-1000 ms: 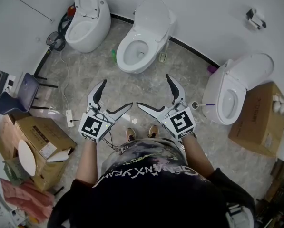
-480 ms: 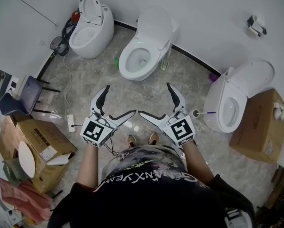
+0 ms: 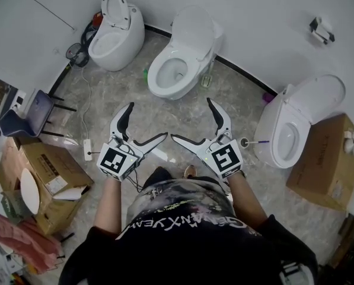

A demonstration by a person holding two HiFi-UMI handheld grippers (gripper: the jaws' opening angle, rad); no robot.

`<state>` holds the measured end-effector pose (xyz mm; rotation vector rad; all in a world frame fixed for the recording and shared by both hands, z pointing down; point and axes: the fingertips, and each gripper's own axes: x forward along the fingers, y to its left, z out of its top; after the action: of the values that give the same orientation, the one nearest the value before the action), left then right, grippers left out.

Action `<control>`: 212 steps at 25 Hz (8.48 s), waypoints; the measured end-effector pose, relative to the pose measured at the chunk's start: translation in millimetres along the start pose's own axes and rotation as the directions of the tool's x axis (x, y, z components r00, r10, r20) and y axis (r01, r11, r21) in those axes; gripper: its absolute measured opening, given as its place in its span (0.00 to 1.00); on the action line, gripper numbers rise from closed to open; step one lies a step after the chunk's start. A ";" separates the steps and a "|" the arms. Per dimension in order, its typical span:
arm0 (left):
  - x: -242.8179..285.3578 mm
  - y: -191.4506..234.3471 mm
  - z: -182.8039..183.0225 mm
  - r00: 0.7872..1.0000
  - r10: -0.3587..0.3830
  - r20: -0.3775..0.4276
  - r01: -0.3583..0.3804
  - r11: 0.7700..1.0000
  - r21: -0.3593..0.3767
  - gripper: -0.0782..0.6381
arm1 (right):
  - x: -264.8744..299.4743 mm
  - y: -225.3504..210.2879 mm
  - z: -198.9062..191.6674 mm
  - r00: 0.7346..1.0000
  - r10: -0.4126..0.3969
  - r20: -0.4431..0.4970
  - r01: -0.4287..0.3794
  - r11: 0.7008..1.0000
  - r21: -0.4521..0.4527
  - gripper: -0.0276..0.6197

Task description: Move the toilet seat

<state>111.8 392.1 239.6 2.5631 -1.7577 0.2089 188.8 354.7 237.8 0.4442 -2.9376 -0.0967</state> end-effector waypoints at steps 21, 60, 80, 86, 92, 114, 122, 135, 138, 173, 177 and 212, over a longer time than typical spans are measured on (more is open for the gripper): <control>51.2 6.5 -21.1 0.999 0.034 -0.005 -0.034 0.999 0.005 0.85 | 13.5 -50.1 -24.4 1.000 0.013 -0.001 -0.013 1.000 -0.014 0.95; 227.5 347.9 -76.5 0.989 -0.144 -0.010 0.143 0.985 -0.094 0.85 | 356.6 -230.9 -30.6 0.989 -0.113 -0.093 0.110 0.993 -0.035 0.95; 279.0 362.3 -103.2 0.994 -0.072 -0.087 0.060 0.989 -0.132 0.85 | 369.4 -288.4 -60.3 0.993 -0.084 -0.082 0.084 0.996 -0.005 0.95; 299.0 367.0 -129.6 0.989 -0.067 -0.128 0.049 0.989 -0.140 0.85 | 375.5 -309.2 -82.6 0.993 -0.093 -0.073 0.094 0.995 0.019 0.95; 320.2 379.1 -176.0 0.989 -0.041 -0.141 0.015 0.984 -0.179 0.85 | 393.7 -325.8 -145.1 0.988 -0.100 -0.117 0.106 0.993 0.047 0.95; 335.5 382.3 -442.0 0.952 -0.034 -0.306 -0.080 0.933 -0.351 0.85 | 429.8 -304.8 -430.9 0.925 -0.096 -0.367 0.184 0.959 0.214 0.95; 318.6 352.3 -532.8 0.909 -0.077 -0.409 -0.108 0.905 -0.411 0.85 | 429.4 -282.1 -507.8 0.899 -0.073 -0.431 0.198 0.947 0.253 0.94; 309.1 346.4 -604.3 0.909 -0.011 -0.416 -0.287 0.706 -0.648 0.85 | 405.1 -267.3 -596.0 0.865 -0.081 -0.495 0.358 0.791 0.496 0.94; 296.8 348.3 -623.0 0.903 0.065 -0.426 -0.384 0.567 -0.728 0.85 | 394.2 -271.1 -613.9 0.858 -0.116 -0.500 0.444 0.655 0.611 0.94; 268.3 347.8 -677.6 0.793 0.160 -0.588 -0.608 0.144 -0.781 0.30 | 360.4 -265.3 -663.0 0.765 -0.221 -0.606 0.622 0.006 0.783 0.19; 266.6 348.6 -679.0 0.797 0.173 -0.578 -0.597 0.089 -0.797 0.29 | 361.2 -261.6 -666.3 0.796 -0.226 -0.561 0.541 -0.152 0.828 0.21; 302.9 358.1 -532.0 0.983 -0.025 -0.183 -0.174 0.208 -0.963 0.14 | 423.0 -308.1 -469.2 0.969 -0.232 -0.089 0.107 0.065 0.992 0.05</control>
<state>-164.7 33.4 785.4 1.3977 -1.2144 -0.5550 -38.2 -83.6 738.1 0.9268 -2.4175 2.0760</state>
